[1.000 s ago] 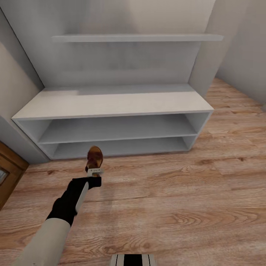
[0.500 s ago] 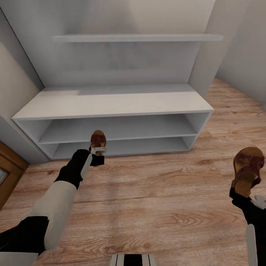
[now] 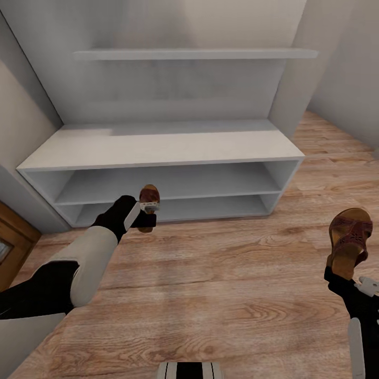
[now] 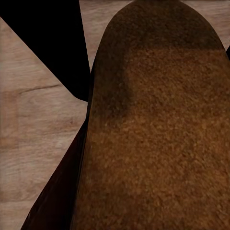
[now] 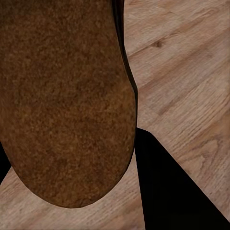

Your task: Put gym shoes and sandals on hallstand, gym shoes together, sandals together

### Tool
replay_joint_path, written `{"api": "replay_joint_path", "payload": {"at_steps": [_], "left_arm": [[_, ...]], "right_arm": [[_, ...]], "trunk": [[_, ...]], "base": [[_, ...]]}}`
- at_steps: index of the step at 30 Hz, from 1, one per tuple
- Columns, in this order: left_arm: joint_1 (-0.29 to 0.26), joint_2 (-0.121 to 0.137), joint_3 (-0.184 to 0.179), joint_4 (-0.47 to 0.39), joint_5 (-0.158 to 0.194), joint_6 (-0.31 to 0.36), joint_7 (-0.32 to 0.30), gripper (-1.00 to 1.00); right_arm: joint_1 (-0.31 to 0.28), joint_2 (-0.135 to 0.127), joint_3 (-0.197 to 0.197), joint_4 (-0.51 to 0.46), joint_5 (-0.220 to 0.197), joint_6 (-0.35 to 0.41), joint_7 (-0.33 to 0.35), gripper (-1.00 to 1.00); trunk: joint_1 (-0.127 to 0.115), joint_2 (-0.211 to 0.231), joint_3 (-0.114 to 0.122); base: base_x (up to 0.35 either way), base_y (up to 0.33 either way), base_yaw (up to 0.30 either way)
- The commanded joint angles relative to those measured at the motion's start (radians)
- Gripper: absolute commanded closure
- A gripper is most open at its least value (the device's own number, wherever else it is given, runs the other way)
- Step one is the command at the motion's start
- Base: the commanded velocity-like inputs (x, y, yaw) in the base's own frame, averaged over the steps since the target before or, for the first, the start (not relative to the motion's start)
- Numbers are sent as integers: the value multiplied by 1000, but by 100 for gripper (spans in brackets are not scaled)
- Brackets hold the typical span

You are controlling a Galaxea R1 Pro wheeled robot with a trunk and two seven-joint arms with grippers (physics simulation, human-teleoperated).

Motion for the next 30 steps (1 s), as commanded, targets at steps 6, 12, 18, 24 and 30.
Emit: {"api": "replay_joint_path", "payload": {"at_steps": [6, 12, 18, 24, 30], "left_arm": [[5, 0, 2, -2, -3, -1, -4, 100], [7, 0, 3, 0, -1, -1, -3, 100], [7, -1, 3, 2, 0, -1, -3, 100], [7, -2, 3, 3, 0, -2, -3, 100], [9, -3, 3, 5, -2, -2, -3, 100]], "right_arm": [[0, -1, 0, 0, -4, 0, 1, 100], [0, -1, 0, 0, -4, 0, 1, 100], [0, -1, 0, 0, -4, 0, 1, 100], [0, -1, 0, 0, -4, 0, 1, 100], [0, -1, 0, 0, -4, 0, 1, 100]], "trunk": [[0, 0, 0], [0, 0, 0], [0, 0, 0], [0, 0, 0], [0, 0, 0]], "base": [[0, 0, 0], [109, -7, 0], [266, -103, 0], [91, -41, 0], [172, -62, 0]]}}
